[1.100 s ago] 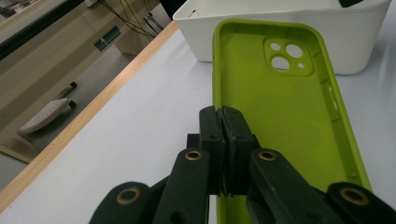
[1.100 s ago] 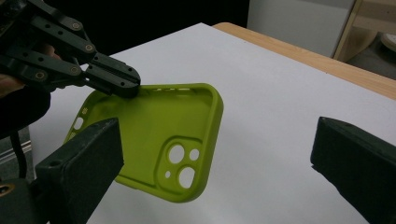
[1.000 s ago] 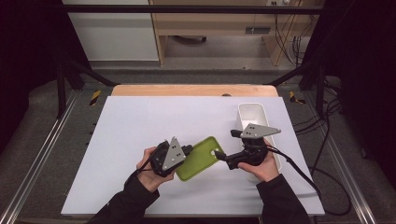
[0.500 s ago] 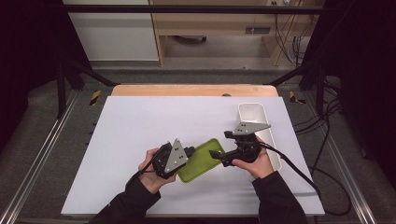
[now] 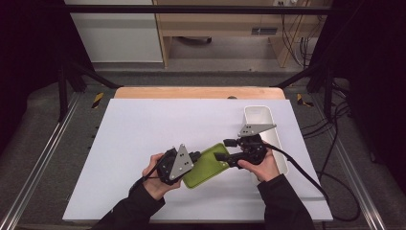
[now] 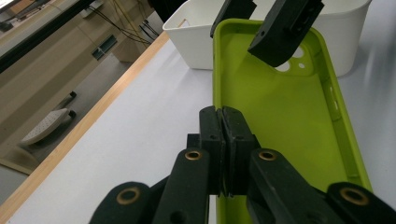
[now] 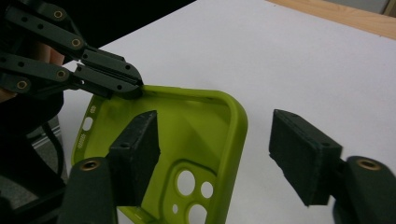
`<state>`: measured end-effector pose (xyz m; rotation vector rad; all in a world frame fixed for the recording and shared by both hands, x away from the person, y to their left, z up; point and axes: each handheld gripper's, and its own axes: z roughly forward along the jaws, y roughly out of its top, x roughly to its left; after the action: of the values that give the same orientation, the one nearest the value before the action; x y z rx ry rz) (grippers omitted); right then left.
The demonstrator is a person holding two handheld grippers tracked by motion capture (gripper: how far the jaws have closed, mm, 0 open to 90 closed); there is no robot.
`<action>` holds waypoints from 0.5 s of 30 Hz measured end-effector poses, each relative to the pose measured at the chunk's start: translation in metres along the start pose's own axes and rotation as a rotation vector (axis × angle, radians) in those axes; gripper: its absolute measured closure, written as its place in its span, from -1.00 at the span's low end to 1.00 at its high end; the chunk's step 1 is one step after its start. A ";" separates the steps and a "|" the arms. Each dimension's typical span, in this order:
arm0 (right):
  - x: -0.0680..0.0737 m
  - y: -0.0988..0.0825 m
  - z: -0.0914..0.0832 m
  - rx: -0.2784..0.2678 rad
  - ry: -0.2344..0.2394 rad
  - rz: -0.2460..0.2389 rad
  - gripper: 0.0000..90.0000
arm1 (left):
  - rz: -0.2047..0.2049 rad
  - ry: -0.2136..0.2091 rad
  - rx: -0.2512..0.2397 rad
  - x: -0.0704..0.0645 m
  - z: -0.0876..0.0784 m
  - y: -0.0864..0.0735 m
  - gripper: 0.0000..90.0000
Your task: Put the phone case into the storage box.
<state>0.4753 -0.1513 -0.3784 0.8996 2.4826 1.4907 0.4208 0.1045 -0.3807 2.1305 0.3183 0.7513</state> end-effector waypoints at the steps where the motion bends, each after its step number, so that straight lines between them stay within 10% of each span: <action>1: -0.001 0.000 0.000 0.006 0.001 0.001 -0.21 | 0.001 -0.001 0.001 0.000 0.000 0.000 0.96; 15: -0.005 0.001 0.000 0.038 0.062 0.038 0.32 | 0.016 -0.001 0.005 -0.001 0.000 -0.002 0.96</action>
<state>0.4797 -0.1538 -0.3786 0.9254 2.5603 1.5106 0.4204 0.1049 -0.3825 2.1404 0.3037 0.7595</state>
